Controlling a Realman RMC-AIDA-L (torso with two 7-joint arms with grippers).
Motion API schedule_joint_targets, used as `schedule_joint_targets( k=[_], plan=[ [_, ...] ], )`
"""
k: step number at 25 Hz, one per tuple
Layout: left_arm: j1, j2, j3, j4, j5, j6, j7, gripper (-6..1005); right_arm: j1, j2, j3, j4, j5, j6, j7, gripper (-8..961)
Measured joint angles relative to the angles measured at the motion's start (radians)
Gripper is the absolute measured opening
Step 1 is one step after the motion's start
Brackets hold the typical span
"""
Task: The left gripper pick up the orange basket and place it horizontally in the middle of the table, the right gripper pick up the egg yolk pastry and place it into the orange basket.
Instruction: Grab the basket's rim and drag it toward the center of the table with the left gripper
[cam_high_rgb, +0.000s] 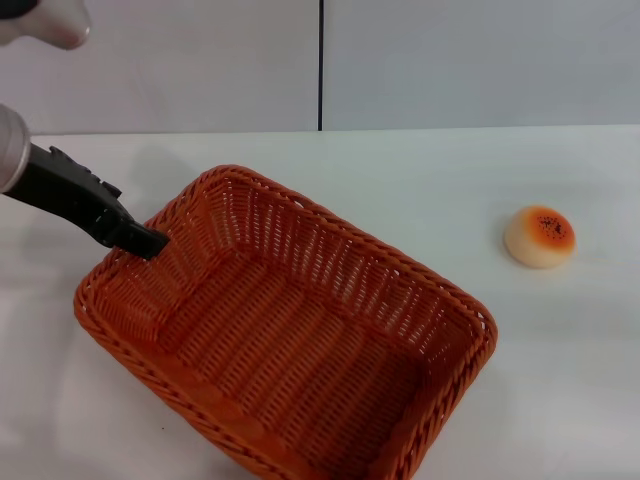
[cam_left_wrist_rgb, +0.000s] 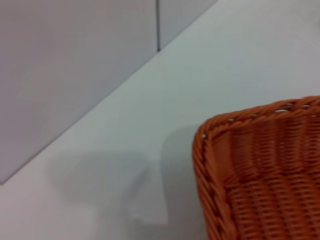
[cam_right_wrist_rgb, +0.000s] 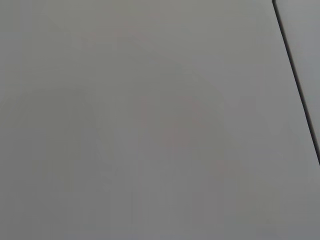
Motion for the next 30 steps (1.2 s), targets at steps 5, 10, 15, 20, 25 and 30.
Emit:
schedule_joint_targets(
  k=[5,10,15,20,25,30],
  plan=[
    [0.003,0.0,0.028,-0.043,0.003,-0.035,-0.005,781,-0.004,0.002,0.001,0.002,0.004,0.004,0.0,-3],
    [0.002,-0.001,0.067,-0.109,0.005,-0.083,-0.007,777,-0.005,0.003,0.01,0.004,0.006,0.005,0.004,-3],
    [-0.004,-0.002,0.114,-0.151,0.012,-0.124,-0.007,773,-0.005,0.004,0.012,0.007,0.006,0.006,0.005,-3],
    [-0.003,-0.002,0.126,-0.161,0.031,-0.157,-0.006,769,-0.005,0.003,0.012,0.025,0.007,0.008,0.003,-3],
    [-0.019,-0.002,0.129,-0.212,0.034,-0.165,0.002,765,-0.006,0.004,0.024,0.036,0.007,0.008,0.001,-2],
    [-0.043,-0.001,0.146,-0.275,0.05,-0.16,0.002,761,-0.005,0.002,0.026,0.042,0.007,0.008,0.001,-2]
  ],
)
